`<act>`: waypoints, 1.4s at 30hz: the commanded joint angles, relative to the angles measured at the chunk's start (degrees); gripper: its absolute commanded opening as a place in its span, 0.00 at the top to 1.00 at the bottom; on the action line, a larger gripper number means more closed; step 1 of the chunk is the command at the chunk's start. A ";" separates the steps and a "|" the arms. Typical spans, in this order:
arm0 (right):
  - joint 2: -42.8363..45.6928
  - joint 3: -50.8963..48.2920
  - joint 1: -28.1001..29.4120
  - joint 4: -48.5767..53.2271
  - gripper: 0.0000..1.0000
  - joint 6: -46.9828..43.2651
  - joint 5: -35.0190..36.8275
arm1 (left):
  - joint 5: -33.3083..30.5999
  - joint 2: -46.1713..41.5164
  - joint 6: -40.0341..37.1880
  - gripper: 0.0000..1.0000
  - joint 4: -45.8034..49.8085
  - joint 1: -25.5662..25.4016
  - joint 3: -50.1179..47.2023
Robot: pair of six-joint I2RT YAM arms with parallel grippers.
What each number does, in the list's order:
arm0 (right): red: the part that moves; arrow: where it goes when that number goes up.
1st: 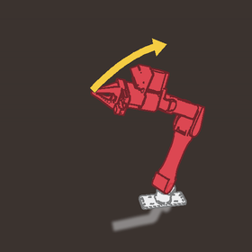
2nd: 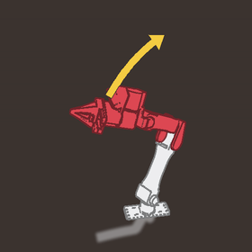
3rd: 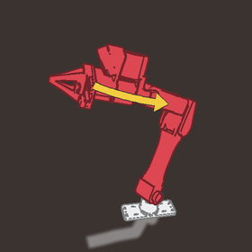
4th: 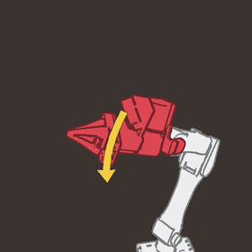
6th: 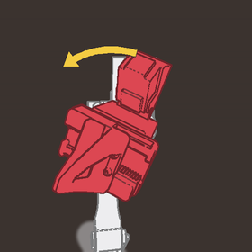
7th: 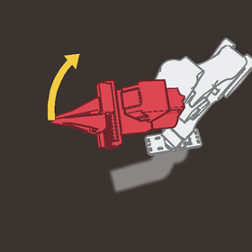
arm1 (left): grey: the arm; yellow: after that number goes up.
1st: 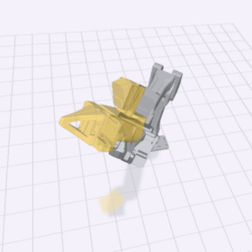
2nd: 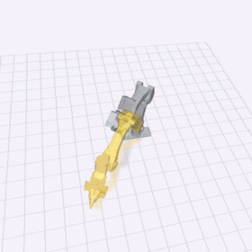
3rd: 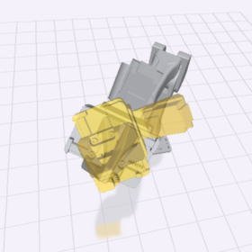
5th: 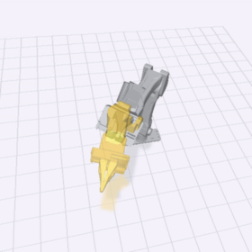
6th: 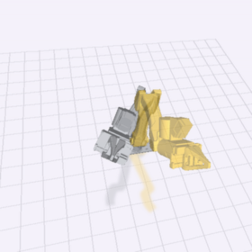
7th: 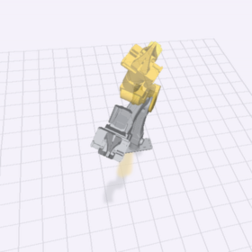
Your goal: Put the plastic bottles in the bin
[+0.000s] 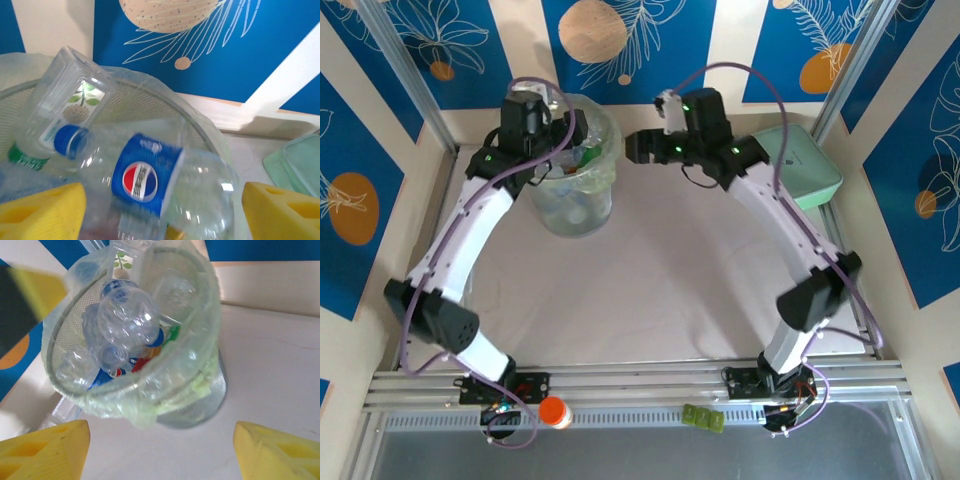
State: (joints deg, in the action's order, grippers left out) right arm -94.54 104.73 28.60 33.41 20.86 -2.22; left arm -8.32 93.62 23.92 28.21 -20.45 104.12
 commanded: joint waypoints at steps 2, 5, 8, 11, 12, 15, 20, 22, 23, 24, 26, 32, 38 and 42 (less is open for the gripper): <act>10.95 -11.42 -2.03 -9.67 0.24 3.75 -3.14 | 5.42 6.56 -1.54 0.15 1.57 0.92 8.78; 15.72 -16.98 -2.79 -9.50 0.24 3.42 -3.09 | 5.47 10.51 -3.40 0.13 4.18 0.76 12.20; 19.19 -21.29 -3.93 -9.21 0.24 3.31 -3.49 | -0.48 11.26 -5.64 0.10 6.24 0.45 11.40; 21.26 -25.00 -5.48 -8.89 0.24 3.56 -4.42 | -4.42 9.31 -7.40 0.10 4.19 0.33 6.10; 21.85 -26.14 -6.10 -8.94 0.24 3.89 -4.92 | -5.81 8.86 -7.95 0.10 3.76 0.23 4.62; 22.97 -28.58 -7.49 -9.82 0.24 5.01 -6.31 | -10.20 8.17 -8.14 0.11 4.20 0.14 2.00; 23.68 -29.85 -8.51 -10.86 0.24 6.04 -8.09 | -14.66 7.24 -8.44 0.11 3.53 0.56 -1.30; 23.45 -29.75 -8.56 -10.61 0.24 5.90 -8.33 | -14.65 6.95 -7.74 0.12 3.35 1.33 -1.59; 23.45 -29.44 -8.56 -10.34 0.24 5.94 -8.45 | -13.98 6.91 -7.12 0.12 3.43 1.98 -1.55; 23.42 -29.25 -8.56 -10.19 0.24 5.95 -8.88 | -12.82 6.92 -6.39 0.13 3.72 2.80 -1.38; 23.49 -28.63 -8.44 -9.95 0.24 5.94 -10.40 | -11.38 7.01 -5.65 0.14 4.30 3.84 -0.56; 24.42 -26.53 -7.33 -9.14 0.24 4.81 -11.92 | -5.07 3.67 -6.08 0.11 1.24 3.76 0.31; 24.90 -24.46 -7.33 -6.72 0.23 4.18 -11.14 | -1.01 -1.99 -7.10 0.07 0.49 3.38 1.30; 27.37 -25.74 -7.25 -7.96 0.09 1.64 -9.97 | 2.61 -9.78 -9.85 0.01 -3.98 2.80 -5.58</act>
State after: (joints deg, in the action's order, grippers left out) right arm -69.73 78.50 21.04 25.26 25.23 -12.40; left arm -9.72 90.67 16.51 27.88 -17.50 101.73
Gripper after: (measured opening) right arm 0.884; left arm 0.987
